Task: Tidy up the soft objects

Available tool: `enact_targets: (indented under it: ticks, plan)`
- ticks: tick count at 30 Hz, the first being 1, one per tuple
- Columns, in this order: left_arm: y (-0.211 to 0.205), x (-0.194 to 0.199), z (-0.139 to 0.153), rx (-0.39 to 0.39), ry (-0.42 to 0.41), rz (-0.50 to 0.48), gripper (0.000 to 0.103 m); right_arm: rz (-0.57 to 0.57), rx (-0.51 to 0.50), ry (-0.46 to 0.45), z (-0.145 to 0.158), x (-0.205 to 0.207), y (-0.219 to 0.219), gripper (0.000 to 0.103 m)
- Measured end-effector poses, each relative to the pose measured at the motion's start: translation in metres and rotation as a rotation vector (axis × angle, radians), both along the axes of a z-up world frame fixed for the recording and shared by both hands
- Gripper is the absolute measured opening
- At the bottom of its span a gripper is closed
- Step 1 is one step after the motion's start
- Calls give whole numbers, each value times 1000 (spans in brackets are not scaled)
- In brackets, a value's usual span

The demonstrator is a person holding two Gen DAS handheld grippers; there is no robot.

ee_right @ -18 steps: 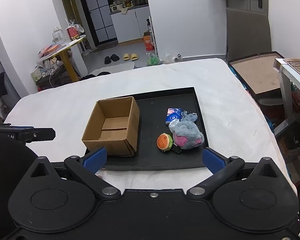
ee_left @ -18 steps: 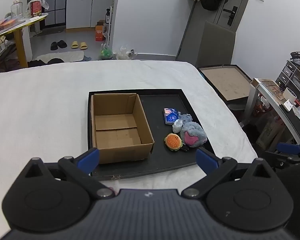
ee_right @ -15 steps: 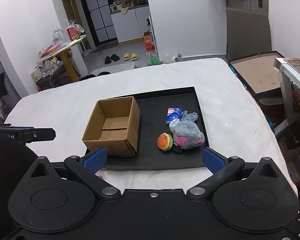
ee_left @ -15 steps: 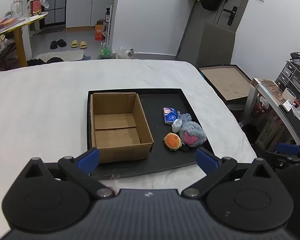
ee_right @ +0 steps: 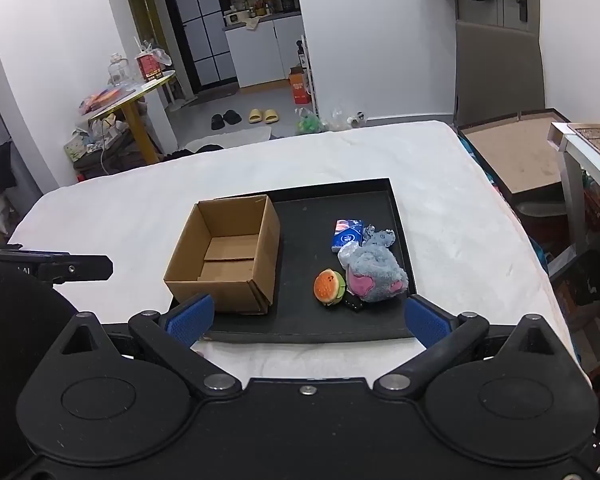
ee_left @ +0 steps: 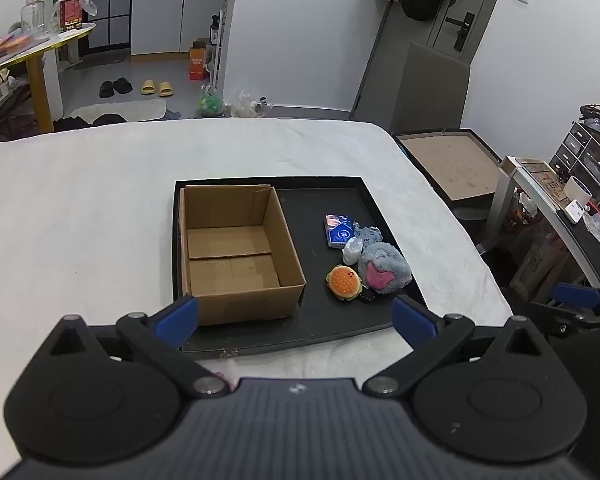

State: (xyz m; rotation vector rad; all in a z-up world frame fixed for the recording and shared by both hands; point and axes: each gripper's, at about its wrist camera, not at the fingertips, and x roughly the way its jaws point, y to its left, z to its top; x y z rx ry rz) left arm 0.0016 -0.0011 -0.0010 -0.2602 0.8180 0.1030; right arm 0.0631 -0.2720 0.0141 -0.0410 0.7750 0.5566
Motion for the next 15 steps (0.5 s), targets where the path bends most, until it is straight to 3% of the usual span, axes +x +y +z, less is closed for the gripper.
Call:
enact_targets:
  ticks: [15]
  plan:
    - [1,0,0,-4,-1,-2,102,6,-20,-38,6,-3,2,103]
